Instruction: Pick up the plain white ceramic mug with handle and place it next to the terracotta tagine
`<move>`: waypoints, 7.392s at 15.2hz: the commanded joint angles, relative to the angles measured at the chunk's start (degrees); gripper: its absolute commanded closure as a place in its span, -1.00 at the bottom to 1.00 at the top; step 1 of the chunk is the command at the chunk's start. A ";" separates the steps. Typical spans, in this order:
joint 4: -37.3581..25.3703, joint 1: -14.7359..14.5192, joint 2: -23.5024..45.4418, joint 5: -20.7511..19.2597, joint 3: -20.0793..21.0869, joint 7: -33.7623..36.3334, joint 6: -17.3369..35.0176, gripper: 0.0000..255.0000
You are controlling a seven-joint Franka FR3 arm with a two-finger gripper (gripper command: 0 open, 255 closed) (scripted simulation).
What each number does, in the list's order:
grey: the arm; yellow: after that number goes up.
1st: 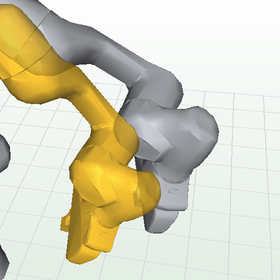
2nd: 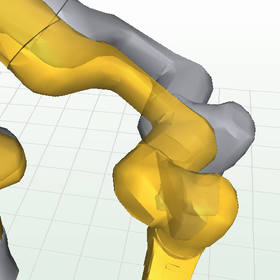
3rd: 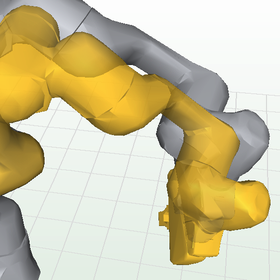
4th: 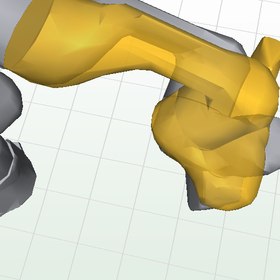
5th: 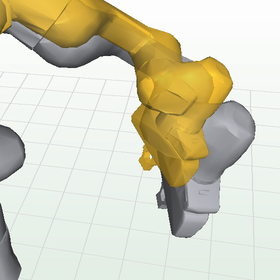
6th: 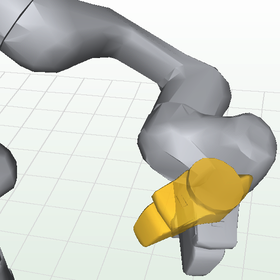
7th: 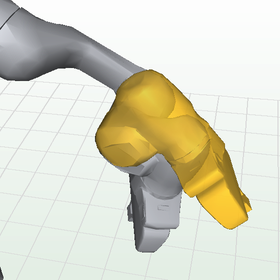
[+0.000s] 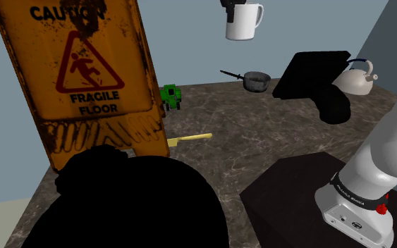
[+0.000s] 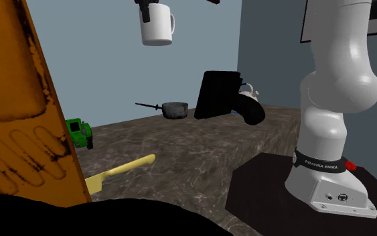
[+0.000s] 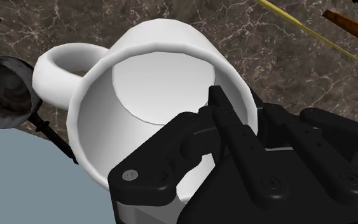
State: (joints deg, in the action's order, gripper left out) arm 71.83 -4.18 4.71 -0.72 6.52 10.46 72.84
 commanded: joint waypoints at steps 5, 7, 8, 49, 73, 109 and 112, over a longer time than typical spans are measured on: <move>6.08 -1.87 -6.27 1.03 1.72 3.86 -0.13 1.00; 9.78 -2.77 -9.44 1.70 2.68 5.85 0.44 1.00; 11.44 -3.23 -10.92 2.07 3.18 6.86 0.65 1.00; 13.29 -15.80 -19.49 16.25 46.97 65.76 1.97 1.00; 5.15 -35.48 12.80 -12.37 65.50 98.66 10.38 1.00; 35.88 -27.45 10.69 -11.16 65.89 97.45 39.21 1.00; 37.43 -28.32 11.72 -12.32 64.95 98.14 41.21 1.00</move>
State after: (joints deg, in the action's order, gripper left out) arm 108.42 -32.39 16.20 -12.72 71.70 108.43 113.09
